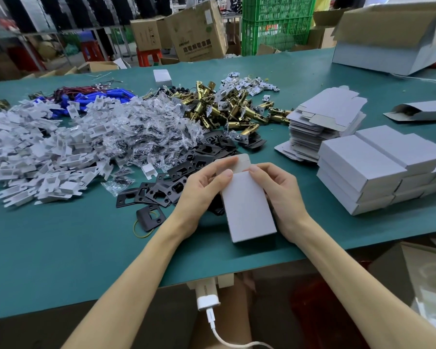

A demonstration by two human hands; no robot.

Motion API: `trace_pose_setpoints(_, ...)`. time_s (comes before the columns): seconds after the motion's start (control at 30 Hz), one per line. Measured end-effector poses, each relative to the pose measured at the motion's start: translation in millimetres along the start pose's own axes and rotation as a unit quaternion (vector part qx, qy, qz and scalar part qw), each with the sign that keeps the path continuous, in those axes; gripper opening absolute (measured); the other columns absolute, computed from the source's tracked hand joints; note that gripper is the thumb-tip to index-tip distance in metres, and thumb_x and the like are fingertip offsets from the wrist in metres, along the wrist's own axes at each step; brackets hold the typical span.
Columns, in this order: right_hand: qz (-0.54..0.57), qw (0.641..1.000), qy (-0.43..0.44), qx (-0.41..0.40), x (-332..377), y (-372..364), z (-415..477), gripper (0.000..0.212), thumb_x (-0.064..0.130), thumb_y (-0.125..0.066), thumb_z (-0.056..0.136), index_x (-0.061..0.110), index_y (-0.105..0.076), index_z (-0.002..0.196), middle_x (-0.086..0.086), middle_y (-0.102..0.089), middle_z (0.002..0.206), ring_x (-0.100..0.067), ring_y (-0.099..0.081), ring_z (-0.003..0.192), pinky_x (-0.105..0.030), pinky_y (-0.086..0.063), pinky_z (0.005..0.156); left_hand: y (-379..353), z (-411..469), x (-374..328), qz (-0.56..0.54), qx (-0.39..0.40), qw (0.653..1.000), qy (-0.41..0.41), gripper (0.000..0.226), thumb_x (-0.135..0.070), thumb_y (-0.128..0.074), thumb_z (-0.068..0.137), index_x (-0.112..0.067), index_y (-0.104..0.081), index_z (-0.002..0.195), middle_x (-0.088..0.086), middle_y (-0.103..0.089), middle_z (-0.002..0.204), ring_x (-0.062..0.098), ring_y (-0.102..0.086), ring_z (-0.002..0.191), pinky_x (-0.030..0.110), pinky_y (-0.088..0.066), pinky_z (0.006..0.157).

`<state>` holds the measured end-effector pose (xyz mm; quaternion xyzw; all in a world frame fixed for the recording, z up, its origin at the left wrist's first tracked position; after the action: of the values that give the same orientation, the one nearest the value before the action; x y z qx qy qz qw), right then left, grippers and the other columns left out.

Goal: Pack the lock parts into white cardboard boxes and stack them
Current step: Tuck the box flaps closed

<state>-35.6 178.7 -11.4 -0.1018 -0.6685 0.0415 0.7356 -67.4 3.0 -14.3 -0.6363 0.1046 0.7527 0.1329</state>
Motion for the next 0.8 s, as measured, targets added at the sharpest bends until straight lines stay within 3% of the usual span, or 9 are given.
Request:
trace_pose_setpoints(0.1, -0.005, 1.0, 0.002, 0.012, 0.2, 0.1, -1.0, 0.014, 0.025, -0.067, 0.097, 0.012, -0.073, 0.097, -0.008, -0.074, 0.093, -0.023, -0.065, 0.082, -0.041, -0.052, 0.073, -0.1, -0.3, -0.8, -0.001, 0.009, 1.0, 0.018, 0.034, -0.033, -0.061, 0.098, -0.017, -0.077, 0.124, 0.008, -0.073, 0.11, 0.016, -0.064, 0.094, 0.035, -0.049, 0.086)
trace_pose_setpoints(0.2, -0.022, 1.0, 0.008, 0.009, -0.8, 0.2, -0.4, 0.012, 0.027, -0.069, 0.097, 0.015, -0.073, 0.097, -0.008, -0.073, 0.095, -0.023, -0.065, 0.084, -0.043, -0.052, 0.074, 1.0, -0.9, -1.4, -0.011, 0.015, 1.0, 0.003, 0.032, -0.024, -0.061, 0.101, -0.017, -0.073, 0.13, 0.004, -0.073, 0.129, 0.023, -0.066, 0.114, 0.049, -0.049, 0.102)
trace_pose_setpoints(0.27, -0.031, 0.999, 0.02, 0.005, -1.5, 0.4, 0.4, 0.009, 0.026, -0.07, 0.097, 0.018, -0.07, 0.098, -0.004, -0.071, 0.095, -0.02, -0.065, 0.085, -0.04, -0.052, 0.074, 1.9, -1.2, -1.7, -0.017, 0.026, 0.999, -0.014, 0.034, -0.016, -0.061, 0.104, -0.017, -0.067, 0.138, 0.001, -0.069, 0.138, 0.024, -0.063, 0.128, 0.049, -0.046, 0.112)
trace_pose_setpoints(0.37, -0.008, 1.0, 0.016, -0.013, -2.3, 0.2, 1.3, 0.02, 0.024, -0.073, 0.094, 0.017, -0.059, 0.106, -0.004, -0.071, 0.097, -0.019, -0.067, 0.083, -0.037, -0.054, 0.069, 1.6, -0.9, -2.6, 0.008, 0.01, 0.999, -0.031, 0.043, -0.013, -0.062, 0.104, -0.026, -0.062, 0.145, -0.004, -0.066, 0.142, 0.011, -0.06, 0.126, 0.036, -0.044, 0.115)
trace_pose_setpoints(0.47, 0.005, 1.0, -0.013, -0.019, -2.3, -1.0, 1.3, 0.029, 0.025, -0.075, 0.092, 0.013, -0.055, 0.11, -0.008, -0.074, 0.098, -0.022, -0.069, 0.083, -0.038, -0.055, 0.069, 0.1, -1.6, -4.7, 0.0, -0.006, 1.0, -0.026, 0.047, -0.016, -0.065, 0.103, -0.035, -0.059, 0.146, -0.003, -0.07, 0.134, 0.01, -0.061, 0.11, 0.031, -0.048, 0.103)
trace_pose_setpoints(0.53, -0.012, 1.0, -0.014, -0.008, -1.7, -1.9, 1.1, 0.024, 0.023, -0.075, 0.092, 0.011, -0.061, 0.106, -0.008, -0.074, 0.093, -0.02, -0.068, 0.08, -0.035, -0.054, 0.066, -0.1, -1.9, -5.2, -0.006, -0.013, 1.0, -0.021, 0.031, -0.023, -0.064, 0.103, -0.024, -0.07, 0.134, 0.002, -0.075, 0.123, 0.017, -0.067, 0.104, 0.043, -0.051, 0.096)
trace_pose_setpoints(0.6, -0.024, 1.0, -0.009, 0.0, -0.6, -2.6, 0.4, 0.019, 0.021, -0.076, 0.091, 0.01, -0.064, 0.101, -0.009, -0.074, 0.09, -0.02, -0.067, 0.078, -0.03, -0.054, 0.063, -0.5, -2.1, -5.1, -0.016, -0.025, 0.999, -0.01, 0.03, -0.032, -0.063, 0.102, -0.014, -0.076, 0.122, 0.007, -0.077, 0.121, 0.022, -0.072, 0.11, 0.048, -0.052, 0.099)
trace_pose_setpoints(0.73, -0.038, 0.999, 0.0, -0.001, 0.4, -2.0, 0.0, 0.02, 0.021, -0.078, 0.089, 0.007, -0.067, 0.099, -0.01, -0.074, 0.092, -0.019, -0.068, 0.08, -0.029, -0.053, 0.065, -1.0, -2.9, -5.3, -0.034, -0.034, 0.999, 0.007, 0.026, -0.033, -0.063, 0.102, -0.015, -0.079, 0.113, 0.009, -0.078, 0.117, 0.017, -0.073, 0.098, 0.032, -0.055, 0.079)
trace_pose_setpoints(0.8, -0.051, 0.999, 0.002, -0.004, 0.9, -2.0, 0.2, 0.027, 0.024, -0.08, 0.086, 0.005, -0.068, 0.101, -0.008, -0.074, 0.094, -0.017, -0.068, 0.084, -0.03, -0.053, 0.068, 0.3, -2.0, -2.4, -0.031, -0.032, 0.999, 0.003, 0.023, -0.028, -0.065, 0.102, -0.014, -0.077, 0.114, 0.008, -0.077, 0.119, 0.02, -0.073, 0.105, 0.037, -0.054, 0.087)
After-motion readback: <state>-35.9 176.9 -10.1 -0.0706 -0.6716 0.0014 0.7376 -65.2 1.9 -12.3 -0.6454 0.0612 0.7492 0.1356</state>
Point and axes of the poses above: each hand's wrist, its own z-axis towards the middle knuckle, its own y-axis out of the back of the hand, x = y × z, the point moved 1 cm from there along z, towards the middle knuckle
